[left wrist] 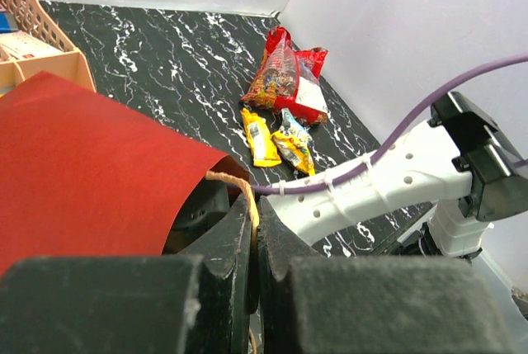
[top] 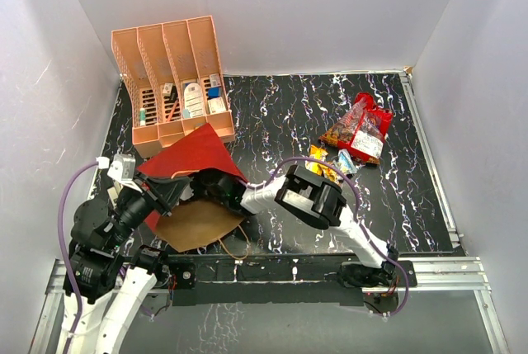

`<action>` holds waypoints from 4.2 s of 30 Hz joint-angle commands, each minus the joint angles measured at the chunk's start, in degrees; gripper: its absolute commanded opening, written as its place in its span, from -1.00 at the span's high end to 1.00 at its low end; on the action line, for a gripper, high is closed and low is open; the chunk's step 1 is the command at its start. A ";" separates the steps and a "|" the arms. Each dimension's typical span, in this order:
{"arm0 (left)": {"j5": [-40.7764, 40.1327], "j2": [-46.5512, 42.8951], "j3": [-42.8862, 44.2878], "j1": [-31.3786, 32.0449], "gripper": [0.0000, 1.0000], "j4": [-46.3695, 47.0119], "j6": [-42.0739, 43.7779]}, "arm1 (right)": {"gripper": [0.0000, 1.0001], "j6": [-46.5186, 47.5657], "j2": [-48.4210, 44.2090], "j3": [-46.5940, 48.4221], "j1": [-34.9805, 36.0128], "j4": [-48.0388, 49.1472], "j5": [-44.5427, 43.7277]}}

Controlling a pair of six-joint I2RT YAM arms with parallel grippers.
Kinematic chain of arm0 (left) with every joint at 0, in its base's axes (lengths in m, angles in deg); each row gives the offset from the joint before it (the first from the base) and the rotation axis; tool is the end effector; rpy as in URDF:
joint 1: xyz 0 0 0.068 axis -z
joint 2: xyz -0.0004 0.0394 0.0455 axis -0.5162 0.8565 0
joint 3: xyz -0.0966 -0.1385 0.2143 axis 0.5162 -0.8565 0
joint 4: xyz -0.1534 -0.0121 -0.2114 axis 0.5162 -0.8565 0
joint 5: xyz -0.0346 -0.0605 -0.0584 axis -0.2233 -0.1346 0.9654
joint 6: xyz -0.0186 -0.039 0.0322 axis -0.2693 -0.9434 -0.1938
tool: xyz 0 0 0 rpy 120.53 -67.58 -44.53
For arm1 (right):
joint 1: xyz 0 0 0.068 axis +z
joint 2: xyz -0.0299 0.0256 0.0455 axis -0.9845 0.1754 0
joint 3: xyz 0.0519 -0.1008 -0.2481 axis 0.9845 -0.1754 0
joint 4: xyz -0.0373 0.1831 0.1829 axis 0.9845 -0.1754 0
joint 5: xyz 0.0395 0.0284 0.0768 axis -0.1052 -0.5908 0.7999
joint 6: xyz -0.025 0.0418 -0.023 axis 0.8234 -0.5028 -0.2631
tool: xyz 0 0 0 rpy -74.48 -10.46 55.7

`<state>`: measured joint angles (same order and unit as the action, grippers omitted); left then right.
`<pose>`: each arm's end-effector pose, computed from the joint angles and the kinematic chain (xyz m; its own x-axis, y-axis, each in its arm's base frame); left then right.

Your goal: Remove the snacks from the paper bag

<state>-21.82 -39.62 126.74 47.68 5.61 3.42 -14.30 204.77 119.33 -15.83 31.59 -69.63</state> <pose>0.0489 -0.0273 0.3665 -0.1591 -0.3879 -0.9079 0.5865 0.7026 -0.4029 0.2246 0.4540 0.1105 0.6003 -0.5721 -0.5588 -0.6206 0.1075 -0.7768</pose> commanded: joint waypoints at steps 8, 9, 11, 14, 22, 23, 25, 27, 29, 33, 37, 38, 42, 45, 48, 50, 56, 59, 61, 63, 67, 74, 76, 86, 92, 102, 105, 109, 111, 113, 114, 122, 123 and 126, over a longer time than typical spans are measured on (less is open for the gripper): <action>-1.14 -3.16 0.24 -0.34 1.00 -3.40 -0.53 | 0.47 -8.30 -6.21 -5.88 -1.17 1.06 -0.15; -1.30 -3.12 0.01 -0.30 1.00 -3.22 -0.32 | 0.54 -9.39 -8.18 -7.14 -0.95 1.19 0.38; -1.56 -2.96 -0.57 -0.34 1.00 -3.08 0.27 | 0.63 -13.31 -10.88 -9.45 -0.08 0.83 1.24; -2.02 -2.64 -0.35 -0.34 1.00 -4.23 1.51 | 0.76 -19.27 -14.94 -13.18 2.18 -2.21 4.52; -2.24 -3.95 -2.86 -0.33 1.00 -2.74 0.54 | 0.85 -25.09 -24.08 -26.46 7.59 3.76 -0.33; -2.18 -3.65 -2.94 -0.34 1.00 -2.86 0.70 | 0.85 -25.08 -25.05 -27.46 7.87 3.80 -0.28; -2.40 -3.08 -2.92 -0.31 1.00 -2.77 0.68 | 0.85 -24.90 -27.37 -29.44 8.65 3.64 -0.31; -2.51 -2.46 -3.03 -0.29 1.00 -2.74 0.73 | 0.85 -25.02 -30.28 -31.14 9.53 3.35 -0.45; -2.35 -1.85 -3.15 -0.29 1.00 -2.68 0.64 | 0.85 -26.10 -33.67 -32.63 10.54 2.59 -1.42; -2.17 -1.12 -3.17 -0.41 1.00 -2.85 0.73 | 0.85 -29.99 -42.74 -35.66 12.49 -0.47 -3.53; -1.73 -0.55 -3.19 -0.42 1.00 -2.91 0.82 | 0.85 -36.08 -53.50 -41.51 14.89 -6.59 -3.29; -1.65 -0.38 -3.20 -0.36 1.00 -2.94 0.82 | 0.85 -38.77 -56.58 -43.20 15.09 -8.08 -3.13; -1.39 0.53 -3.04 -0.46 1.00 -2.92 0.97 | 0.85 -48.65 -67.91 -49.77 15.10 -14.76 -5.23; -2.35 0.38 -3.06 -0.66 1.00 -3.12 0.78 | 0.85 -51.39 -73.43 -54.54 15.12 -15.79 -4.81; -3.33 0.26 -2.99 -0.85 1.00 -3.32 0.64 | 0.85 -53.76 -77.07 -56.35 15.12 -17.53 -5.54; -3.55 0.54 -2.94 -0.85 1.00 -3.55 0.50 | 0.85 -57.60 -79.07 -57.05 15.16 -18.77 -11.83; -3.49 2.31 -2.74 -0.83 1.00 -3.93 0.80 | 0.85 -74.99 -80.40 -57.82 14.56 -24.97 -38.49; -3.22 3.25 -2.64 -0.87 1.00 -4.04 0.82 | 0.85 -83.66 -80.30 -59.71 12.78 -27.55 -37.79; -3.35 3.34 -2.61 -0.90 1.00 -4.00 0.82 | 0.85 -87.11 -79.09 -60.94 10.07 -27.33 -36.52; -3.44 3.30 -2.60 -0.94 1.00 -4.04 0.82 | 0.85 -88.58 -77.54 -60.45 5.29 -29.03 -33.63; -2.89 3.29 -2.68 -0.95 1.00 -3.87 1.06 | 0.85 -87.14 -75.24 -57.19 -9.45 -32.88 -24.06; -2.67 4.05 -2.68 -1.01 1.00 -3.83 1.06 | 0.85 -82.65 -70.66 -52.91 -32.83 -33.66 0.10; -2.67 3.91 -2.73 -0.99 1.00 -3.82 1.07 | 0.84 -81.96 -69.98 -52.76 -35.13 -33.31 2.72; -1.98 4.23 -2.72 -1.50 1.00 -3.62 1.17 | 0.29 -78.87 -69.62 -52.69 -35.51 -35.35 -0.97; -1.98 3.82 -2.92 -1.60 1.00 -3.48 1.08 | -0.17 -79.35 -74.27 -51.54 -35.84 -37.93 -0.56; -0.78 3.89 -2.88 -1.99 1.00 -3.21 1.35 | -0.30 -77.48 -79.74 -48.57 -35.82 -39.12 16.13; -1.16 3.19 -2.96 -2.05 1.00 -3.22 1.30 | -0.32 -76.99 -80.16 -48.24 -35.77 -36.15 22.36; -1.24 2.48 -3.03 -2.01 1.00 -3.18 1.26 | -0.36 -76.26 -78.42 -47.18 -35.68 -34.97 26.68; -1.27 2.34 -2.99 -2.13 1.00 -3.21 1.26 | -0.38 -76.94 -76.92 -46.97 -35.70 -34.38 29.15; -1.27 2.17 -2.99 -2.13 1.00 -3.23 1.19 | -0.43 -77.71 -75.64 -47.06 -35.48 -33.07 31.85; -1.27 2.01 -2.96 -2.10 1.00 -3.28 1.17 | -0.44 -78.30 -75.25 -47.16 -35.07 -32.41 32.44; -1.36 1.88 -3.07 -2.11 1.00 -3.07 1.17 | -0.49 -77.62 -73.35 -46.06 -26.86 -31.47 28.93; -1.35 1.97 -3.08 -2.10 1.00 -3.07 1.12 | -0.50 -77.15 -73.09 -45.81 -25.71 -31.44 28.22; -1.19 2.15 -2.96 -2.25 1.00 -3.12 1.17 | -0.52 -75.81 -72.56 -44.76 -22.05 -31.25 26.33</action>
<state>-23.51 -37.39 123.76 45.84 1.11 4.25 -92.20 131.98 70.52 -41.60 -3.84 -41.00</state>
